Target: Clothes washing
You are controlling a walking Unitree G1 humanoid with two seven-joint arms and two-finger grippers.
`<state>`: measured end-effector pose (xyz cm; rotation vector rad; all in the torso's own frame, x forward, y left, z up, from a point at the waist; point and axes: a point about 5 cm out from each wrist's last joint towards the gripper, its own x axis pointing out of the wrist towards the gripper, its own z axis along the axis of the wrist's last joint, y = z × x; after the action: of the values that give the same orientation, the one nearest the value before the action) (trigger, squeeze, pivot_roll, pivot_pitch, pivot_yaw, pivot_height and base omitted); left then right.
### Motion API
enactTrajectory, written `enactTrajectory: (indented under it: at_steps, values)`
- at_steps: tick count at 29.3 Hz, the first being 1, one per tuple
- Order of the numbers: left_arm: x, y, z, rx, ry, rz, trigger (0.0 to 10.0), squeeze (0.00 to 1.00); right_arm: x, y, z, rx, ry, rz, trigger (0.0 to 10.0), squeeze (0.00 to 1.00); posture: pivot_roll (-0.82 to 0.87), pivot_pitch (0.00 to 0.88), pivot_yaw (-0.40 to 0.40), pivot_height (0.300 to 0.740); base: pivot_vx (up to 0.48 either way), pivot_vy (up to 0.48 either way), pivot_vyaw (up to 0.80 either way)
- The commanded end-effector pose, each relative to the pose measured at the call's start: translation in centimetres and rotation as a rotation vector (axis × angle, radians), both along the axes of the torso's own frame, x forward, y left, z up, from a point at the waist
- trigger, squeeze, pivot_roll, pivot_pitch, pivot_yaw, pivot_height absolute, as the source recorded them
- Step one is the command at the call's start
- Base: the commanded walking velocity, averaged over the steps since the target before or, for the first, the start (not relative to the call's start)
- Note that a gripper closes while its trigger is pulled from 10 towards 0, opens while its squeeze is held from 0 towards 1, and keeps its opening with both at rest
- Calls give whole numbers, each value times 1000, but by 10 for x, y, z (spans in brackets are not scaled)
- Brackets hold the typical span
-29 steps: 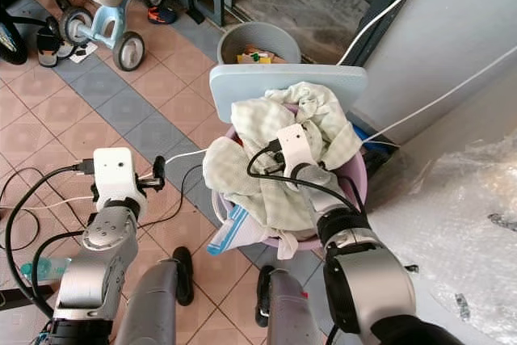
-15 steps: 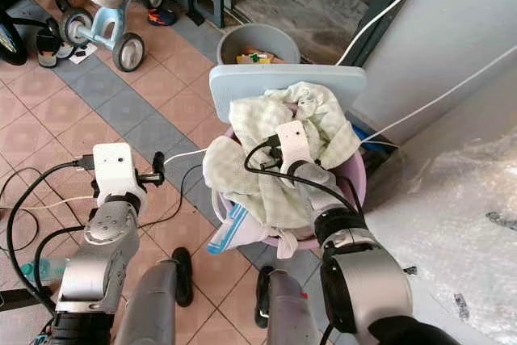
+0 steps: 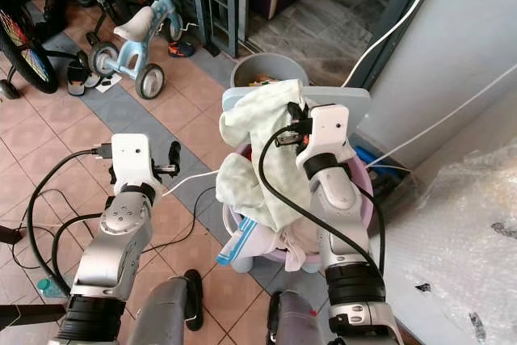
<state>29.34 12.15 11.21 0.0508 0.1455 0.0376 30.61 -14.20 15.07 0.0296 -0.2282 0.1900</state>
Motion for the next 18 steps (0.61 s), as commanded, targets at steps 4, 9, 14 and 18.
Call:
enactTrajectory:
  at_steps: [4, 9, 14, 18]
  values:
    - [1, 2, -7, 10, 16, -20, 10000, 0, -8, -5, 15, 7, -42, -45, 0, 0, -4, 66, 41, 740, 0, 0, 0]
    - [3, -4, -8, 13, 20, -49, 10000, 0, -2, -6, 20, 6, -53, -72, 0, 0, -10, 58, 61, 740, 0, 0, 0]
    - [6, -8, -5, 6, 2, -64, 10000, 0, 1, 2, 26, 14, -53, -62, 0, 0, 4, 52, 57, 740, 0, 0, 0]
    - [6, -5, -5, 10, -1, -48, 10000, 0, 1, 10, 25, 9, -43, -26, 549, 0, 17, 55, 45, 740, 0, 0, 0]
